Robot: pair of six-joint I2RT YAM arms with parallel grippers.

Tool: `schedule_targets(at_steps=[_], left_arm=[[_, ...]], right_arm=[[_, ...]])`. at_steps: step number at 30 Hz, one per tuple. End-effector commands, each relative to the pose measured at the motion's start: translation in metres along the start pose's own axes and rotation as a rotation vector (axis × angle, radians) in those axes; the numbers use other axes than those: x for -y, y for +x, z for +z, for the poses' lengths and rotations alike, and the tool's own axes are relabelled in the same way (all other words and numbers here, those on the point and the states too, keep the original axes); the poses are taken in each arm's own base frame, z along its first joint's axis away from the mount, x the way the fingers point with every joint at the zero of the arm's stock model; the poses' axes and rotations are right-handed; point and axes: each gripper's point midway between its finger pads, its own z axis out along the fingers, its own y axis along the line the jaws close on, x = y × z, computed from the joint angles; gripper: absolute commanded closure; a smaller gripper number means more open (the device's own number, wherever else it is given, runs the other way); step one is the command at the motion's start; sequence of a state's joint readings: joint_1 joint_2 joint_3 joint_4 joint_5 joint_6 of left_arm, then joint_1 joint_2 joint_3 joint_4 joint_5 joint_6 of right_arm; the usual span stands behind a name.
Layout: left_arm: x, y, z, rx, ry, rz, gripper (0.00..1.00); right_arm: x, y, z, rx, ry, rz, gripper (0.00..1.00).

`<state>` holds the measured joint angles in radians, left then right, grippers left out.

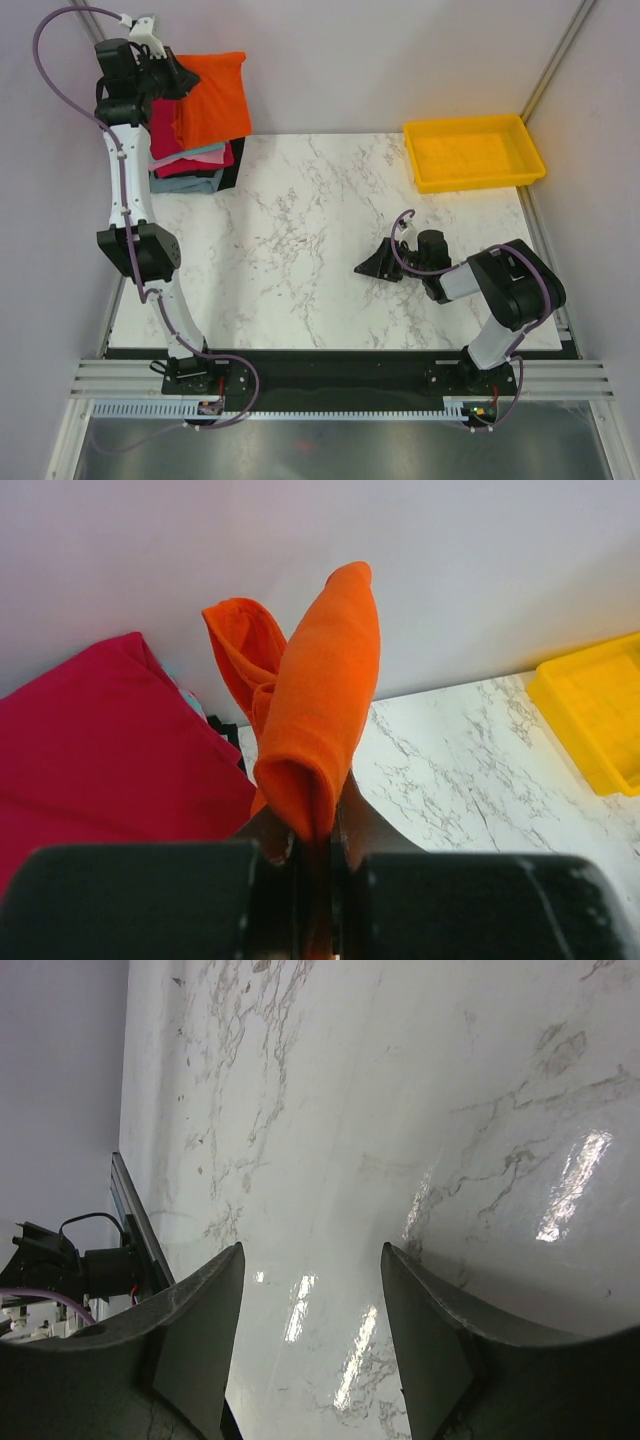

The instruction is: Fold and stack the t-shirts

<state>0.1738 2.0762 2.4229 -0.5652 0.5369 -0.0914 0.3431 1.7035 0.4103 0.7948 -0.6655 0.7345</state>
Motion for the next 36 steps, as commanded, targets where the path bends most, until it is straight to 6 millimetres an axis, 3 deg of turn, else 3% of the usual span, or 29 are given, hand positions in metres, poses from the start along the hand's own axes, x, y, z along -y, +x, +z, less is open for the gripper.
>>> schedule_targets(at_steps=[1,13,23,30,36], left_arm=[[0.017,-0.065,-0.036,0.164,0.032,0.064,0.98],[0.000,-0.062,-0.034,0.167,0.061,0.068,0.98],[-0.028,-0.038,-0.011,0.130,0.047,0.057,0.98],[-0.059,-0.024,0.003,0.131,0.015,0.050,0.98],[-0.100,-0.004,0.015,0.125,-0.020,0.021,0.98]], right_arm=[[0.013,0.010,0.003,-0.032,0.042,0.020,0.34],[0.014,0.012,0.004,-0.041,0.041,0.026,0.34],[0.015,0.012,0.006,-0.046,0.039,0.033,0.35],[0.016,0.013,0.007,-0.053,0.039,0.042,0.34],[0.017,0.011,0.009,-0.055,0.041,0.044,0.35]])
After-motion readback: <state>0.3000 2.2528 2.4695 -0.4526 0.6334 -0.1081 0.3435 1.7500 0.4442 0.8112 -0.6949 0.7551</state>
